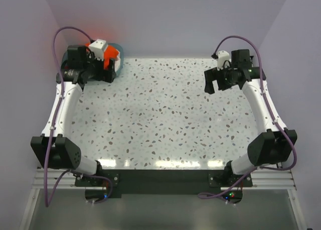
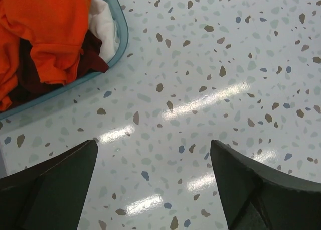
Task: Fold and stack the t-shirts
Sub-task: Grab the tshirt from the pile
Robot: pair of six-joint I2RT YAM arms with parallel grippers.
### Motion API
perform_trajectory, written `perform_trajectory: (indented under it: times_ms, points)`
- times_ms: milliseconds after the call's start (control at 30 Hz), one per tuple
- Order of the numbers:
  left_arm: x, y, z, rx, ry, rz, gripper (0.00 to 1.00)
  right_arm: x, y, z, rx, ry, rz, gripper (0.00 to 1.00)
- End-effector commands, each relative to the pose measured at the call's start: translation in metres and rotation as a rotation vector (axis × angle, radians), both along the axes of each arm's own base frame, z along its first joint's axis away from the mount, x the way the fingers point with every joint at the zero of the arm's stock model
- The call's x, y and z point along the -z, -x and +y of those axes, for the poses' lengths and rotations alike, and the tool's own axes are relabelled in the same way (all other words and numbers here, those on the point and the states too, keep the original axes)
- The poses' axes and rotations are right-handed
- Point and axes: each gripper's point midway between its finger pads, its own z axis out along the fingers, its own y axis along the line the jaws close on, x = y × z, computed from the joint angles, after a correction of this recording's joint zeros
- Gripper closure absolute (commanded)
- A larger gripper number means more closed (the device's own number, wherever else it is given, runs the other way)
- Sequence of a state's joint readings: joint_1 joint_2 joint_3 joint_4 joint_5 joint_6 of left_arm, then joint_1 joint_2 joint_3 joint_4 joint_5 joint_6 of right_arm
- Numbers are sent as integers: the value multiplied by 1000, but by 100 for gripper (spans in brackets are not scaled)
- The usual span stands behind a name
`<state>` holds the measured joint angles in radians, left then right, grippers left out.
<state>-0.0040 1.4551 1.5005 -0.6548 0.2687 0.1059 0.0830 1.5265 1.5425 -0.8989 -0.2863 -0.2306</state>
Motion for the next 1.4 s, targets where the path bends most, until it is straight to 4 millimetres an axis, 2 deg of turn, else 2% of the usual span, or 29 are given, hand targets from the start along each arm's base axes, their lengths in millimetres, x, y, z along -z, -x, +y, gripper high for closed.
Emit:
perform_trajectory:
  times_ms: [0,33,67,100,133,233,267,333,367,400,433,500,567,633,667,700,767,800,867,900,967,1000,1067,1100,1233,1367]
  points:
    - [-17,-6,0,37,-26,-47,0,-33,-4,1,-20,0,-140,1]
    - [-12,-12,-1,48,-27,-25,0,-35,-4,1,-25,3,-145,1]
    - [-14,-16,8,36,-13,-20,0,-37,-5,1,-28,3,-152,1]
    - [-27,-21,11,42,-3,-40,0,-41,-6,1,-28,1,-161,1]
    - [-20,-30,16,38,13,-16,0,-42,-7,0,-27,3,-158,1]
    - [-29,-55,39,-6,51,-25,0,-42,-9,-1,-23,17,-159,1]
    - [-31,-62,56,-45,56,-29,0,-42,-9,-2,-26,23,-160,1]
    - [-34,-83,76,-94,68,-42,0,-43,-11,-4,-20,28,-158,1]
    - [-34,-91,95,-150,57,-49,0,-43,-11,-3,-25,28,-159,1]
    - [-46,-102,106,-183,56,-92,0,-46,-12,-3,-26,27,-167,1]
    - [-33,-114,118,-211,53,-76,0,-48,-12,-2,-30,24,-172,1]
    - [-34,-135,137,-245,59,-115,0,-50,-16,-2,-14,17,-182,1]
    - [-36,-147,151,-267,58,-161,0,-50,-20,-2,-5,13,-182,1]
    - [-36,-166,163,-282,33,-227,0,-53,-26,-4,23,10,-202,1]
    - [-43,-175,166,-280,22,-276,0,-54,-29,-7,40,22,-213,1]
    - [-34,-184,169,-279,21,-278,0,-54,-30,-7,46,23,-217,1]
    - [-34,-196,169,-257,29,-319,0,-58,-34,-9,64,23,-230,1]
    - [-22,-205,168,-244,46,-310,1,-60,-37,-9,62,22,-234,1]
    - [-17,-215,160,-202,81,-325,2,-62,-39,-8,61,21,-237,1]
    - [-7,-223,160,-199,103,-318,2,-66,-42,-7,60,17,-241,1]
    - [-8,-233,157,-202,144,-347,3,-72,-42,-5,35,19,-243,1]
    - [2,-239,158,-206,154,-340,3,-73,-42,-2,19,10,-241,1]
    - [5,-246,154,-200,162,-344,4,-75,-43,-1,9,8,-245,1]
    - [14,-249,149,-186,164,-332,4,-78,-44,-2,22,11,-254,1]
    - [26,-257,119,-112,206,-322,4,-85,-45,-5,48,9,-280,1]
    - [35,-265,104,-90,222,-324,3,-84,-37,1,-15,3,-280,1]
